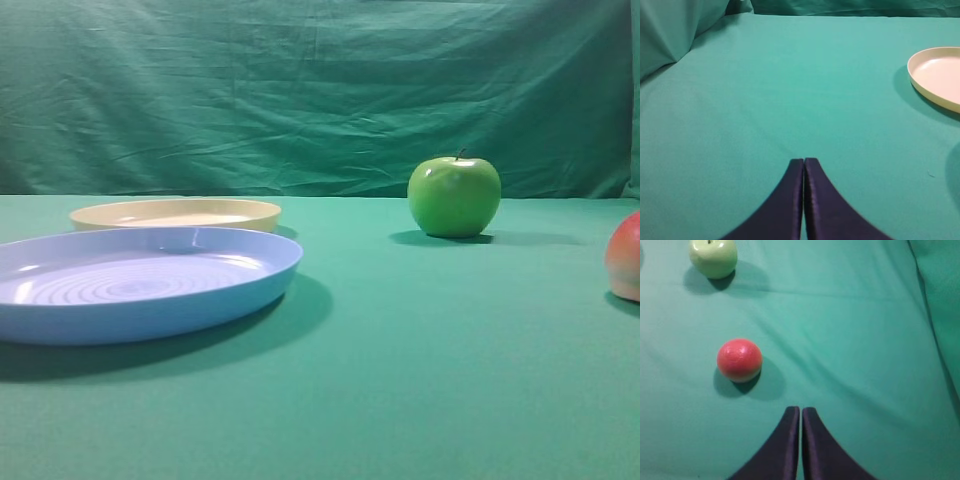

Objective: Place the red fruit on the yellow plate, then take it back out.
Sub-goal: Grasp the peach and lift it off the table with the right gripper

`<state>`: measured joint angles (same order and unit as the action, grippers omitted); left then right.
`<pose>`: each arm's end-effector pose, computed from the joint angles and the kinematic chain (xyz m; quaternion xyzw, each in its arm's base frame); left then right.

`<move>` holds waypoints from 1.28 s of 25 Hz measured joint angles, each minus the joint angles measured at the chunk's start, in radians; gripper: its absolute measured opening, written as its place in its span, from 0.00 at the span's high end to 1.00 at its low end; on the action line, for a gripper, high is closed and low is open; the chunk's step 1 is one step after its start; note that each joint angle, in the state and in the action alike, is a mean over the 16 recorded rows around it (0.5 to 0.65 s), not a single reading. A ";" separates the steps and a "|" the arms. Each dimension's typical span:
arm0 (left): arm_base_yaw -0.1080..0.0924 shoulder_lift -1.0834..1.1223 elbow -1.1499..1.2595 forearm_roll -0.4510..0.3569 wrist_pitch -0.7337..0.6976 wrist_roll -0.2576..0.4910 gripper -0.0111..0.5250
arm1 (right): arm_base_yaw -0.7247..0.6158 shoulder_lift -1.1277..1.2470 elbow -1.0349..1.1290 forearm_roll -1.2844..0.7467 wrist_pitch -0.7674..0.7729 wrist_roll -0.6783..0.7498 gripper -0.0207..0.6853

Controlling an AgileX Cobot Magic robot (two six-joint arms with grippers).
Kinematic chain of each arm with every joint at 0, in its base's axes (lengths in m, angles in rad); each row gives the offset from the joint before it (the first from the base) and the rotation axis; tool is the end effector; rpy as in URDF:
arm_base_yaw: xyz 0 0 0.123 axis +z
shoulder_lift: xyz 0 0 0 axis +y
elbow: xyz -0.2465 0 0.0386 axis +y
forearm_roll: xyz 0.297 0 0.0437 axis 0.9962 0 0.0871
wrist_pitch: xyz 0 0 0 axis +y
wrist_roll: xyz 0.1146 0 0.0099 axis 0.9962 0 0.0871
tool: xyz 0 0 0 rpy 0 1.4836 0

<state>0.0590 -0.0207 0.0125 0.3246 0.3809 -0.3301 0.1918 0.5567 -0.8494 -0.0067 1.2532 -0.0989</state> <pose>0.1584 0.0231 0.1723 -0.0702 0.7913 0.0568 0.6047 0.1539 0.0291 0.3253 -0.1360 0.9299 0.0125 0.3415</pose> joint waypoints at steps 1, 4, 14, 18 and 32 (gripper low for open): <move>0.000 0.000 0.000 0.000 0.000 0.000 0.98 | 0.011 0.010 -0.001 -0.001 0.005 -0.001 0.97; 0.000 0.000 0.000 0.000 0.000 0.000 0.98 | 0.045 0.053 -0.002 -0.003 0.013 -0.003 0.97; 0.000 0.000 0.000 0.000 0.000 0.000 0.98 | 0.120 0.308 -0.002 0.006 -0.025 -0.012 0.72; 0.000 0.000 0.000 0.000 0.000 0.000 0.98 | 0.123 0.421 -0.002 0.030 -0.078 -0.018 0.49; 0.000 0.000 0.000 0.000 0.000 0.000 0.98 | 0.161 0.794 -0.004 0.076 -0.352 -0.040 0.03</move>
<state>0.0590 -0.0207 0.0125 0.3246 0.3809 -0.3301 0.3526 1.3512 -0.8533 0.0688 0.9008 -0.1385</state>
